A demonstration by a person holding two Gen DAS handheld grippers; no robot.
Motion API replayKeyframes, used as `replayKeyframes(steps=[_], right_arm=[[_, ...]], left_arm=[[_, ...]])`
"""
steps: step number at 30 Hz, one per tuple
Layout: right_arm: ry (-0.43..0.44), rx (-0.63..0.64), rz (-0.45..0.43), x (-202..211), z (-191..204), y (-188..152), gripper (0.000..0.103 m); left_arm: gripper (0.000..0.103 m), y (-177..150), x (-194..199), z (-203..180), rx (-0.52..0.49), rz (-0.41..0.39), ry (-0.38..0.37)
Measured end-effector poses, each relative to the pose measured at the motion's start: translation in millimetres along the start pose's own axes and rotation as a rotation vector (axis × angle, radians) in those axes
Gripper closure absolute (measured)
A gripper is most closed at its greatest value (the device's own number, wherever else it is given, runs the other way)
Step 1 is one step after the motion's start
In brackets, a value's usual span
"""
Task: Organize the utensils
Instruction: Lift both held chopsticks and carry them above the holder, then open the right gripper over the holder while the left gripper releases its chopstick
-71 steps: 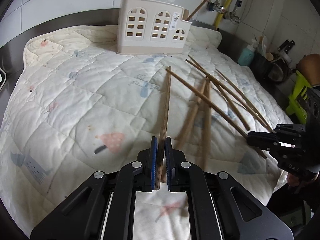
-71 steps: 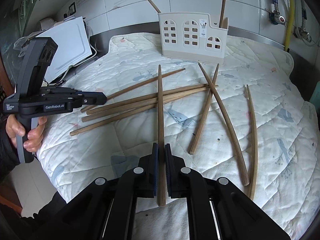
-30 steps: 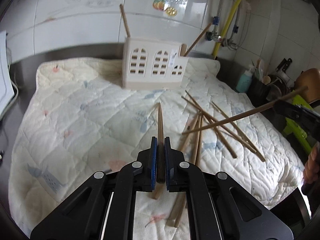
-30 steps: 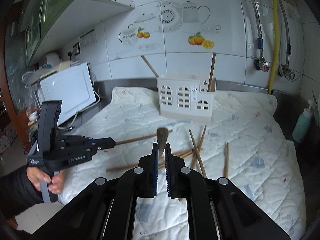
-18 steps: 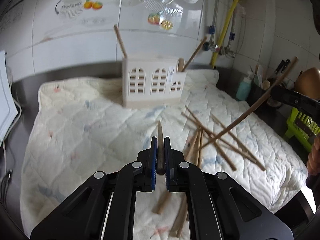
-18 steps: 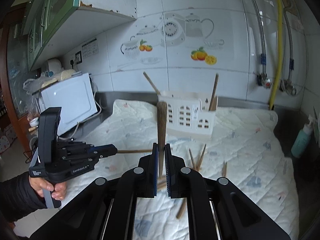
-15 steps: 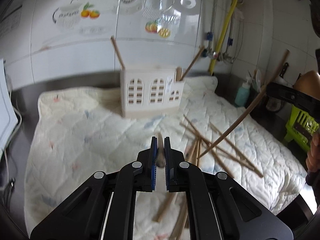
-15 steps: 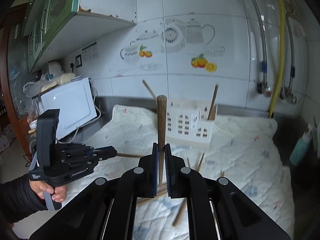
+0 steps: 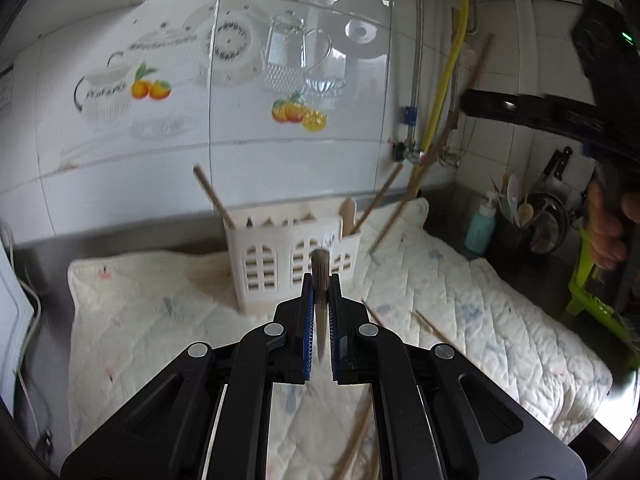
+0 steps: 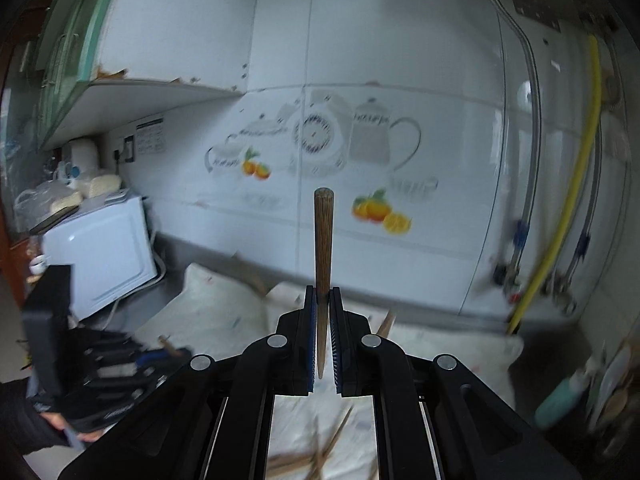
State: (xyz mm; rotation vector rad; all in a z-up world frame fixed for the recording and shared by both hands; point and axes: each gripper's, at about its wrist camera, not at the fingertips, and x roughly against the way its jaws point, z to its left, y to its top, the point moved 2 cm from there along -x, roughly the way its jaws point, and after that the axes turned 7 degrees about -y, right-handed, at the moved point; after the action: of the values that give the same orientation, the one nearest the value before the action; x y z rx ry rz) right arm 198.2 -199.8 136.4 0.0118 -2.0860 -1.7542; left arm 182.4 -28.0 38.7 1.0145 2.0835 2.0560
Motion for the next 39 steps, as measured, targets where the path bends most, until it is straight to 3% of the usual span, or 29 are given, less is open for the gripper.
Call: replayKeyframes(steps=[7, 14, 25, 35, 39], right_arm=[[-0.082, 0.011, 0.028, -60.3, -16.6, 22.1, 0.097], [-0.104, 0.007, 0.136, -113.8, -24.9, 2.8, 0.097], [-0.089, 0.039, 0.204, -140.6, -22.0, -21.1, 0.096], [-0.084, 0.053, 0.186, -137.8, -28.1, -26.7, 0.096], [-0.094, 0.05, 0.154, -125.2, -29.4, -24.3, 0.086]], left_arm=[[0.098, 41.4, 1.4, 0.5, -0.036, -0.049, 0.0], [0.098, 95.7, 8.6, 0.7, -0.078, -0.155, 0.028], [0.098, 173.9, -30.4, 23.8, -0.1, -0.271, 0.125], [0.098, 166.7, -78.2, 58.4, -0.03, -0.248, 0.176], [0.098, 152.4, -88.7, 66.7, 0.003, -0.202, 0.158]])
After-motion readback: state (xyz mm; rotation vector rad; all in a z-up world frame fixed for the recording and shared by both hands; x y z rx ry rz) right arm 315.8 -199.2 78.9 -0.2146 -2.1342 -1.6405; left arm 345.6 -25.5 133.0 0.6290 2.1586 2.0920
